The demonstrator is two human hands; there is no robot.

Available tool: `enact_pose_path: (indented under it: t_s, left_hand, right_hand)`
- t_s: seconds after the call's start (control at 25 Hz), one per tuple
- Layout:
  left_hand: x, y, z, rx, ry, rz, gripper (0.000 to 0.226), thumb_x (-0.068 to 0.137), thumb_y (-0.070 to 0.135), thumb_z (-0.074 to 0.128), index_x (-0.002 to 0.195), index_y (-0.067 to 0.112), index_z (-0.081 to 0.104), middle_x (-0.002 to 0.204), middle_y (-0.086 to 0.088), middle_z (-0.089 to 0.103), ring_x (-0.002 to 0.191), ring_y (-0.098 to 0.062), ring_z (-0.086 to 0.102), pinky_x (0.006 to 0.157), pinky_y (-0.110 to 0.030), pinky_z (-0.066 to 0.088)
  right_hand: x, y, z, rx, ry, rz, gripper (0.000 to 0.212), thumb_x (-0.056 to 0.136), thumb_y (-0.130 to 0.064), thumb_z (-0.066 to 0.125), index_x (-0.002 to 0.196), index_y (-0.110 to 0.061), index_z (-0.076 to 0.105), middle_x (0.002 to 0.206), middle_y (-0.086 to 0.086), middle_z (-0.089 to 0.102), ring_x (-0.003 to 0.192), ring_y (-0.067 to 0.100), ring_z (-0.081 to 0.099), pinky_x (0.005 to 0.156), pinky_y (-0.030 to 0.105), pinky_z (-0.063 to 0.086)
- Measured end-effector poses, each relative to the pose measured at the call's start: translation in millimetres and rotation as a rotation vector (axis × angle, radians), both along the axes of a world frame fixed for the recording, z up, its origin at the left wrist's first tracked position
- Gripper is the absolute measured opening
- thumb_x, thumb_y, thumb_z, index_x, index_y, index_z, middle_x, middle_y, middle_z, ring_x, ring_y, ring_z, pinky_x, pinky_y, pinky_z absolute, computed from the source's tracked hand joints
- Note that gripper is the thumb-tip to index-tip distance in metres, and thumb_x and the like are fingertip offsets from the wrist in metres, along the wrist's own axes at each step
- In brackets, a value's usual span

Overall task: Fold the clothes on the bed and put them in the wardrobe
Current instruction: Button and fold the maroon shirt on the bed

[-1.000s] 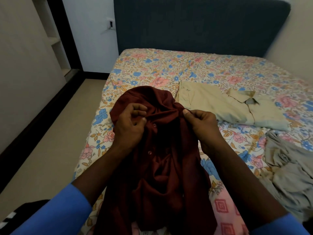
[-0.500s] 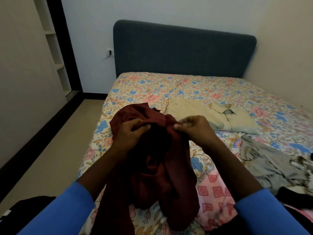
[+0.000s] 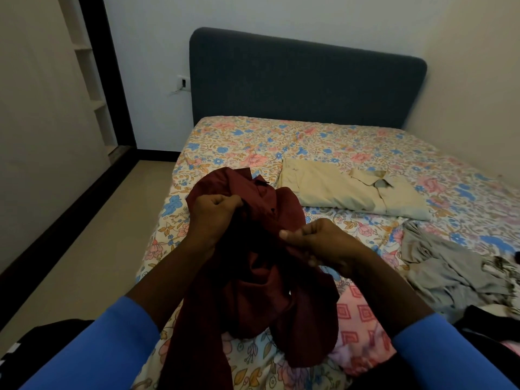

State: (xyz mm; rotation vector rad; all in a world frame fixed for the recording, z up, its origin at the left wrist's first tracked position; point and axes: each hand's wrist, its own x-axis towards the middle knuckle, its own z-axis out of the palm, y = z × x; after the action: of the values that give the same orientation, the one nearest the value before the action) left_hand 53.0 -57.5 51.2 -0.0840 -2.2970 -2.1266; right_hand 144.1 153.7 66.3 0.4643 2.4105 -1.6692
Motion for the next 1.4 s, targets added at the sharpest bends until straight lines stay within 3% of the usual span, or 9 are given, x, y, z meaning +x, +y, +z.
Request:
enact_pose_path:
  t_s: [0.12,0.2,0.32,0.48,0.76,0.92,1.12,1.24,1.4]
  left_hand:
    - [4,-3,-1,-0.118,-0.116,-0.240,0.019,0.089,0.025,0.074,0.080,0.009,0.080,0.079,-0.008,0.078,0.076,-0.022,0.074,0.072,-0.031,0.057]
    - [5,-3,-7,-0.046,-0.128,-0.369,0.014,0.090,0.020,0.075,0.091,0.007,0.079,0.091,-0.011,0.079,0.090,-0.028,0.076,0.082,-0.038,0.059]
    - [2,-6,-13,0.016,0.003,-0.371,0.017,0.088,0.016,0.079,0.103,0.008,0.077,0.101,-0.011,0.078,0.097,-0.030,0.076,0.094,-0.049,0.060]
    - [5,-3,-20,-0.087,0.174,-0.332,0.014,0.086,0.019,0.083,0.099,0.017,0.079,0.096,-0.004,0.079,0.090,-0.024,0.077,0.087,-0.055,0.062]
    - [10,8,-25,-0.294,0.364,-0.155,0.010,0.084,0.032,0.083,0.083,0.025,0.075,0.076,0.009,0.075,0.069,-0.007,0.072,0.063,-0.034,0.061]
    - [9,13,-30,-0.207,0.194,-0.210,0.015,0.084,0.024,0.084,0.078,0.017,0.073,0.076,0.000,0.076,0.072,-0.017,0.075,0.063,-0.031,0.060]
    - [12,13,-30,0.285,-0.266,-0.319,0.018,0.081,0.009,0.082,0.093,-0.001,0.072,0.095,-0.023,0.076,0.082,-0.031,0.076,0.066,-0.034,0.062]
    - [12,13,-33,0.339,-0.316,-0.375,0.028,0.088,0.022,0.077,0.101,-0.003,0.075,0.103,-0.024,0.076,0.093,-0.036,0.076,0.079,-0.039,0.063]
    - [6,13,-36,0.343,-0.317,-0.439,0.044,0.100,0.037,0.063,0.114,-0.003,0.074,0.112,-0.020,0.075,0.106,-0.035,0.074,0.096,-0.045,0.059]
  right_hand:
    - [-16,-28,-8,-0.605,0.040,-0.198,0.019,0.090,-0.003,0.073,0.103,0.011,0.070,0.087,0.015,0.073,0.070,0.016,0.072,0.061,0.023,0.061]
    - [-22,-40,-13,-0.732,0.066,-0.211,0.015,0.092,0.008,0.066,0.106,0.011,0.069,0.092,0.014,0.074,0.077,0.018,0.075,0.067,0.025,0.063]
    - [-23,-48,-18,-0.614,0.128,-0.189,0.003,0.092,0.001,0.070,0.092,0.003,0.073,0.084,0.012,0.075,0.071,0.015,0.074,0.065,0.023,0.062]
    - [-23,-46,-21,-0.537,0.194,-0.193,0.015,0.091,0.001,0.072,0.078,-0.004,0.073,0.077,0.011,0.075,0.068,0.016,0.074,0.062,0.024,0.061]
    - [-26,-45,-30,-0.269,0.329,-0.198,0.002,0.090,-0.003,0.076,0.091,-0.004,0.076,0.081,0.010,0.076,0.073,0.019,0.075,0.070,0.029,0.062]
    - [-26,-43,-35,-0.268,0.345,-0.213,0.009,0.090,0.002,0.073,0.099,0.002,0.076,0.090,0.016,0.077,0.076,0.021,0.075,0.072,0.031,0.064]
    - [-28,-36,-37,-0.230,0.398,-0.131,0.010,0.091,0.000,0.073,0.100,0.001,0.077,0.091,0.018,0.078,0.082,0.028,0.076,0.080,0.040,0.064]
    - [-30,-32,-37,-0.032,0.473,-0.099,0.005,0.090,-0.009,0.078,0.094,-0.007,0.079,0.084,0.007,0.079,0.080,0.026,0.077,0.080,0.048,0.064]
    - [-33,-31,-35,0.238,0.564,-0.121,0.006,0.090,-0.014,0.078,0.095,-0.018,0.079,0.078,-0.004,0.077,0.070,0.008,0.074,0.069,0.036,0.064]
